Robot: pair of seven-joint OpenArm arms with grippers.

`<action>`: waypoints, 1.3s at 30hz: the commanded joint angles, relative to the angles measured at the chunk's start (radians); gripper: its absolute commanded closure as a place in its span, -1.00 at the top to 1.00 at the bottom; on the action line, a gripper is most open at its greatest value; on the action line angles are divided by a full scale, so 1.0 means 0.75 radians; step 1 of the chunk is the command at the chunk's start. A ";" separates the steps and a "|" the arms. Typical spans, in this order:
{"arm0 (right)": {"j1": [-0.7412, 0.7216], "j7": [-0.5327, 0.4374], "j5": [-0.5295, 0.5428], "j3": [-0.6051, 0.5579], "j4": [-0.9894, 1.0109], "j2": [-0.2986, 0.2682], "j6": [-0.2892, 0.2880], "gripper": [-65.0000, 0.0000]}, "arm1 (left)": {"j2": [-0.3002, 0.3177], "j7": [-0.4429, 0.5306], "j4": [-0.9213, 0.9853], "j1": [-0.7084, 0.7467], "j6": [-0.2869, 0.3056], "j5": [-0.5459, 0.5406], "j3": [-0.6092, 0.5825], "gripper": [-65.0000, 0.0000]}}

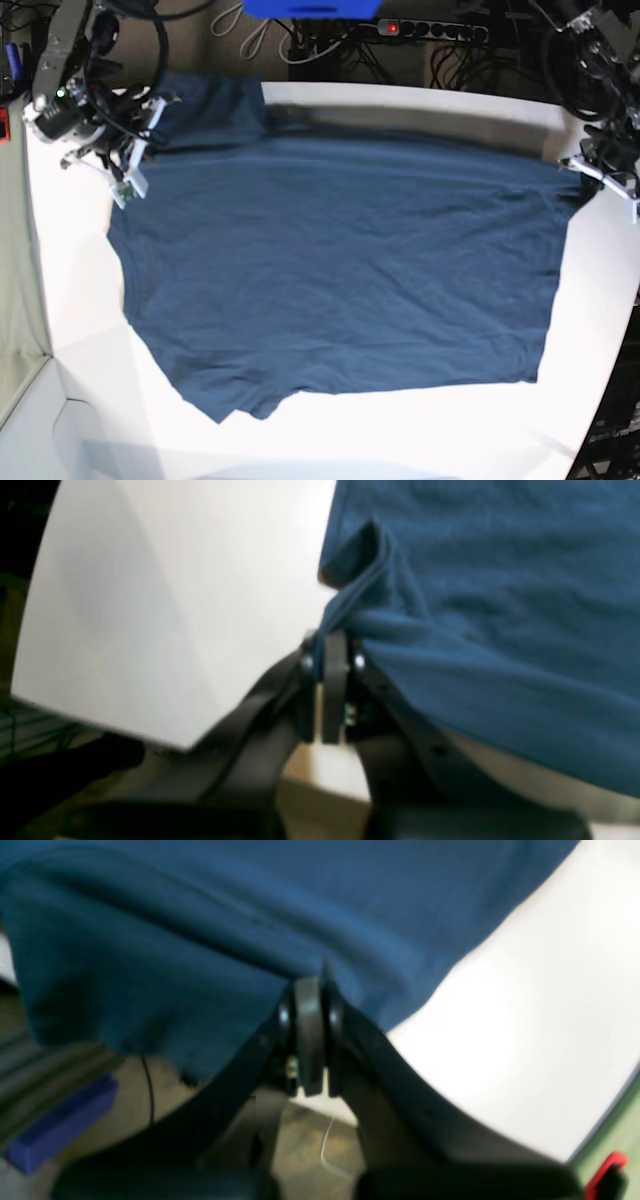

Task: Layout the t-shirt on the table in an organized manner, then fold the t-shirt properly
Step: 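Lift the held edge with both grippers and fold it over the shirt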

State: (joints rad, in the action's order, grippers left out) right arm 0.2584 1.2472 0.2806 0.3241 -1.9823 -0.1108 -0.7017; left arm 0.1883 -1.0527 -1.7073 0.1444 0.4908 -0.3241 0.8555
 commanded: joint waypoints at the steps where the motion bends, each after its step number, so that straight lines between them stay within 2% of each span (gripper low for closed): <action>1: -0.029 -0.005 -0.001 0.005 -0.026 -0.013 0.005 -1.00 | 0.026 0.028 -0.022 -0.014 -0.007 -0.009 0.004 -1.00; 12: -0.219 0.005 -0.003 0.003 -0.009 -0.013 0.005 -1.00 | 0.036 0.028 0.023 -0.108 -0.013 -0.009 0.004 -1.00; 21: -0.368 -0.003 -0.003 0.001 0.134 -0.013 0.005 -1.00 | 0.036 0.030 0.080 -0.220 -0.015 -0.003 0.002 -1.00; 26: -0.446 -0.009 -0.003 -0.065 0.242 -0.029 0.005 -1.00 | 0.034 0.028 0.092 -0.279 -0.015 -0.001 0.000 -1.00; 39: -0.622 -0.013 -0.003 -0.100 0.453 -0.039 0.005 -1.00 | 0.053 0.042 0.315 -0.369 -0.017 -0.001 0.002 -1.00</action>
State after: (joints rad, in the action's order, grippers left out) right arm -0.1829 1.2545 0.2695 0.2478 -1.6279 -0.1307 -0.7017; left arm 0.2028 -1.0424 -1.4578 -0.1158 0.4789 -0.3119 0.8539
